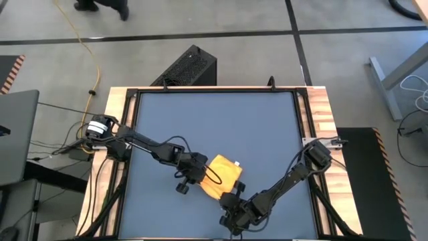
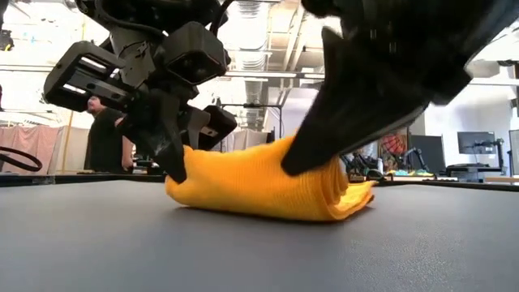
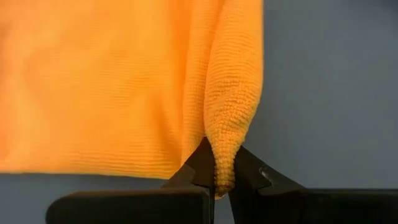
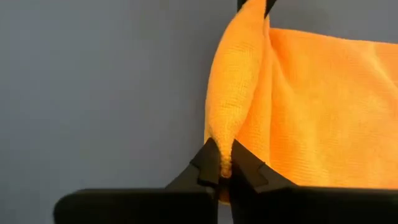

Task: Roll towel
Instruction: Roll the yellow microfiber cloth

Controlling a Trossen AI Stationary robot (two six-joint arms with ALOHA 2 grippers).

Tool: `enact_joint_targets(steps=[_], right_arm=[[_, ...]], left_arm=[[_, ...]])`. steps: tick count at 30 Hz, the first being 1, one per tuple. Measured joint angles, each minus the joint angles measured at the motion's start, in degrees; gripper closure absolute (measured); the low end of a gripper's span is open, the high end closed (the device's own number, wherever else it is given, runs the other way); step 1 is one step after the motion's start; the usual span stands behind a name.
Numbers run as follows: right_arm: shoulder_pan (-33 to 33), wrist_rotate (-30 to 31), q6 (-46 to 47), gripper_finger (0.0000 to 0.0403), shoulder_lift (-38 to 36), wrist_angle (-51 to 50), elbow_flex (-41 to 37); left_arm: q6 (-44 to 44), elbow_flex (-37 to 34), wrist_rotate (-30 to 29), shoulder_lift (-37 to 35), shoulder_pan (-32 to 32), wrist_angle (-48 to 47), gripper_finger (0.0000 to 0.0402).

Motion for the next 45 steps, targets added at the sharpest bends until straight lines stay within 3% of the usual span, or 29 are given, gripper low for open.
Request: enact_joint_targets(steps=[15, 22, 29, 33, 36, 41, 45], right_arm=[[3.0, 0.61, 27.45, 0.0372, 0.0, -3.03, 0.67], [2.22, 0.17, 35.28, 0.0377, 0.22, -4.14, -1.18], [2.11, -1.06, 36.86, 0.0376, 0.26, -4.94, -1.72], [2.02, -1.07, 38.19, 0.0376, 0.26, -6.22, -1.72], [1.49, -0.97, 38.0, 0.0376, 0.26, -6.65, -1.72], [0.52, -0.9, 37.39, 0.0376, 0.26, -7.39, -1.72], [0.14, -0.87, 36.53, 0.0376, 0.26, -7.49, -1.72]], left_arm=[[-5.36, 0.06, 4.04, 0.53, -0.26, -0.05, 0.039], [-5.23, 0.04, 1.69, 1.08, -0.22, -0.28, 0.0346], [-0.59, -0.08, -5.59, 1.08, 0.24, -0.79, 0.0292], [1.01, -0.07, -1.55, -0.27, 0.82, -1.56, 0.0275], [0.98, -0.04, 0.54, -2.0, 0.94, -2.54, 0.0275], [1.18, -0.02, -1.12, -6.24, -0.91, -0.11, 0.0287], [3.96, 0.0, -8.26, -7.88, -6.18, 3.62, 0.0304]])
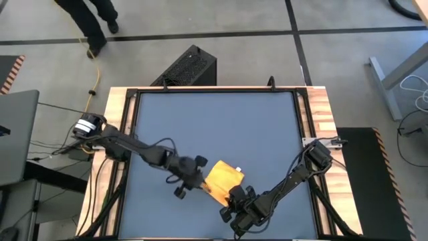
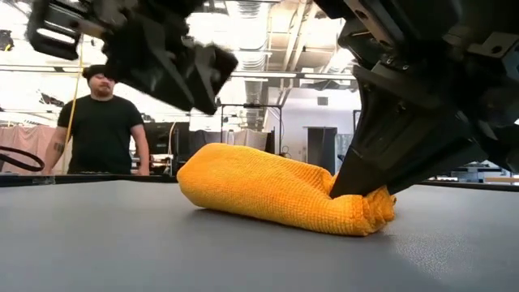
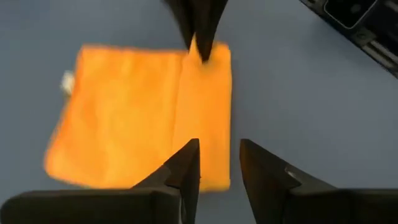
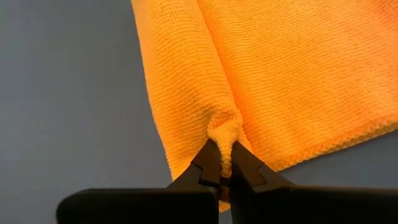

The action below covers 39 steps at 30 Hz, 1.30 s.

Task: Roll towel
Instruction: Roll the yellow microfiber cloth

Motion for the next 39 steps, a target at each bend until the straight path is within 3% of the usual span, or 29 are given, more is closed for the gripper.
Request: enact_joint_targets(steps=[6, 16, 26, 33, 39], right_arm=[[-0.44, -0.15, -0.08, 0.0376, 0.0, 0.14, 0.0], [-0.41, -0.15, 0.24, 0.0376, 0.0, 0.24, -0.01], [-0.44, -0.2, 0.28, 0.0353, 0.02, 0.31, -0.02], [-0.78, -0.22, 2.54, 0.0337, 0.04, 0.34, -0.02], [-0.93, -0.24, 2.86, 0.0321, -0.09, 0.07, -0.02]], left_arm=[[3.54, 0.03, -6.1, 3.89, -4.28, 8.17, 0.0335], [2.64, 0.01, -4.42, 9.01, -0.44, 13.46, 0.0398], [2.08, -0.05, -3.99, 9.01, 0.72, 10.89, 0.0398], [0.14, -8.38, -6.8, 9.01, 1.16, 24.15, 0.0401], [-1.01, -10.31, -6.55, 9.01, 2.34, 25.45, 0.0401]])
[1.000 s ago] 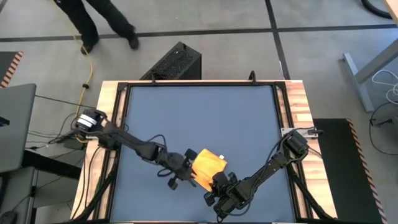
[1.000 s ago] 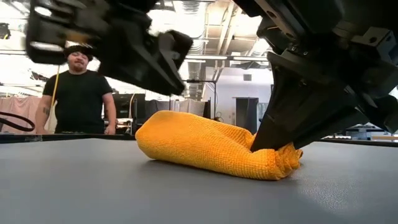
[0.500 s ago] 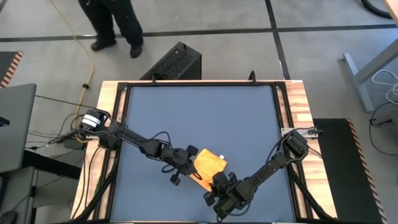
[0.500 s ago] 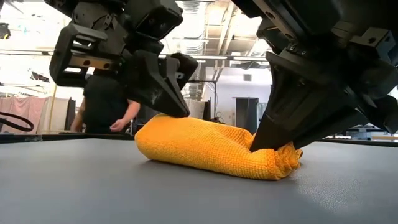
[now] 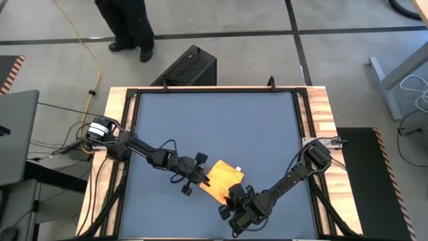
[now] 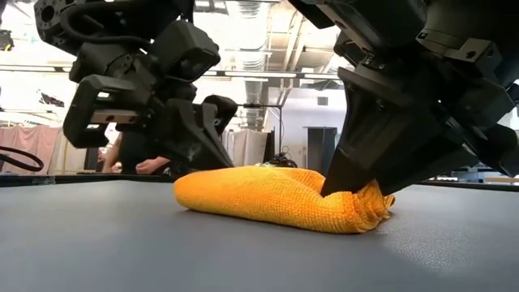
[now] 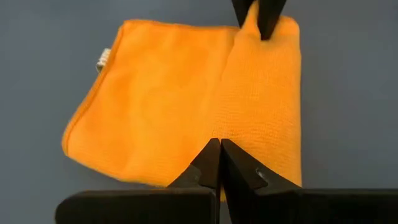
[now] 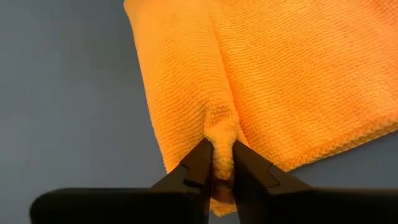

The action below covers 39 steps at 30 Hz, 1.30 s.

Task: Roll towel
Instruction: Roll the yellow microfiber cloth

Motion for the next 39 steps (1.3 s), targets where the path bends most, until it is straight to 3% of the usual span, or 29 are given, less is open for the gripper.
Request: enact_joint_targets(steps=[12, 19, 25, 32, 39], right_arm=[[-0.28, -0.35, -0.1, 0.0224, -4.37, -6.58, -0.04], [-0.75, -1.47, -5.0, 0.0173, -5.62, -6.74, -0.04], [-1.98, -4.96, -10.32, 0.0171, -6.25, -8.76, 0.68], [-2.15, -1.15, -12.62, 0.0182, -6.46, -17.46, 6.35], [0.39, 7.56, -21.82, 0.0184, -6.46, -5.2, 5.3]], left_arm=[[0.52, -0.08, 0.06, 0.0, 0.56, 1.17, 0.0401], [0.18, -0.08, 0.07, 0.0, 0.61, 2.02, 0.0401], [0.11, -0.08, 0.07, 0.0, 0.61, 2.02, 0.0401], [-0.04, -0.08, 0.03, 0.0, 0.61, 2.04, 0.0401], [-0.33, -0.08, -0.04, 0.0, 0.61, 1.82, 0.0401]])
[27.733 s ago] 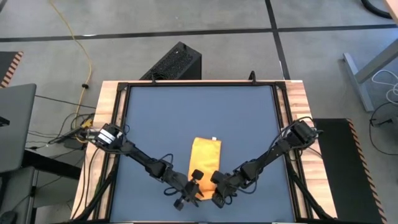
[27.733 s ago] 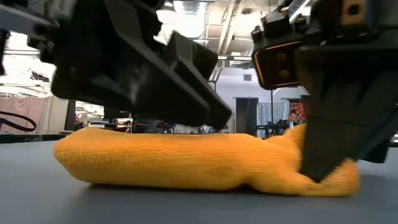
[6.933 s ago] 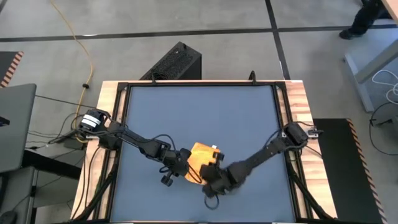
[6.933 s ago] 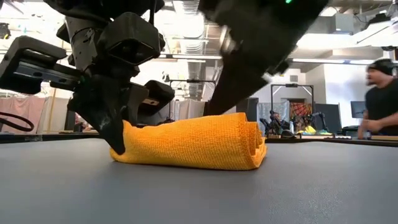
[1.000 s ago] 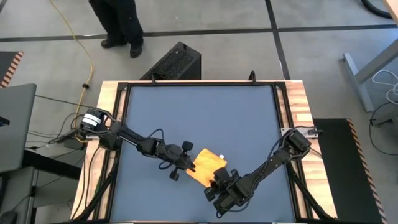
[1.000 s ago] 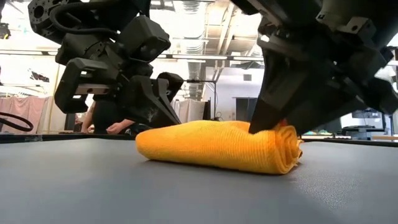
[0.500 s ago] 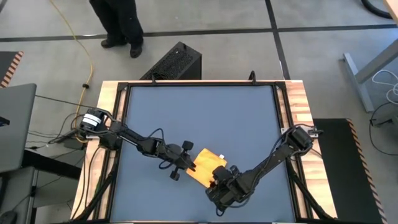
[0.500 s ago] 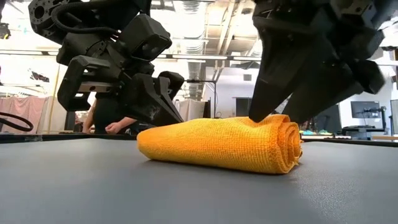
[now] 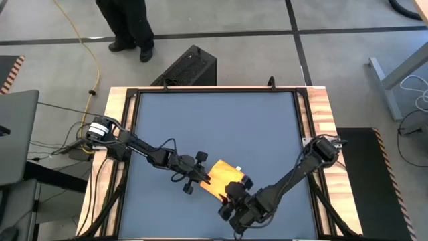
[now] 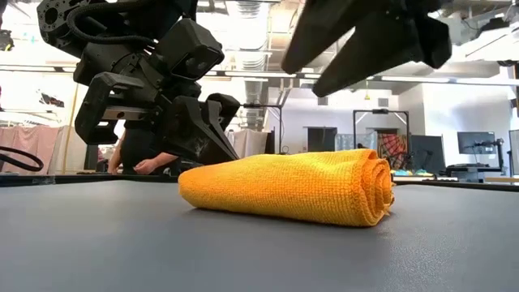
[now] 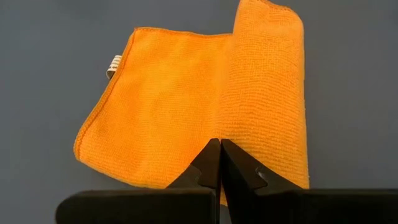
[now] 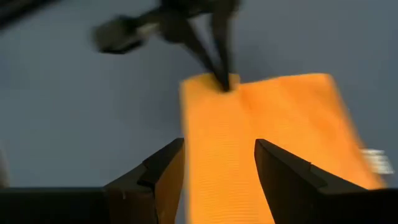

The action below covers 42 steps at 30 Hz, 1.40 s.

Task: Roll towel
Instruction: Roll the yellow microfiber cloth

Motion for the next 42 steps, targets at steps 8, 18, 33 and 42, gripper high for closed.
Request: enact_joint_targets(steps=[8, 18, 33, 42], right_arm=[[1.12, 1.47, -0.54, 0.0184, 0.02, 9.32, -8.02], [0.01, -0.58, -2.66, 0.0184, 0.04, 18.97, -16.47], [-1.61, -1.13, -0.26, 0.0185, 0.04, 19.28, -17.61], [-1.8, -1.59, -3.67, 0.0185, 0.04, 18.13, -15.64]], left_arm=[[-0.13, 0.0, -0.38, 0.0, 0.0, -0.5, 0.0401], [0.22, 0.0, -0.53, -0.5, 0.0, -0.94, 0.0401], [1.49, -6.84, -2.41, -7.29, -3.29, 10.81, 0.0401], [7.17, -15.82, -2.35, -8.31, -4.53, 23.75, 0.0399]])
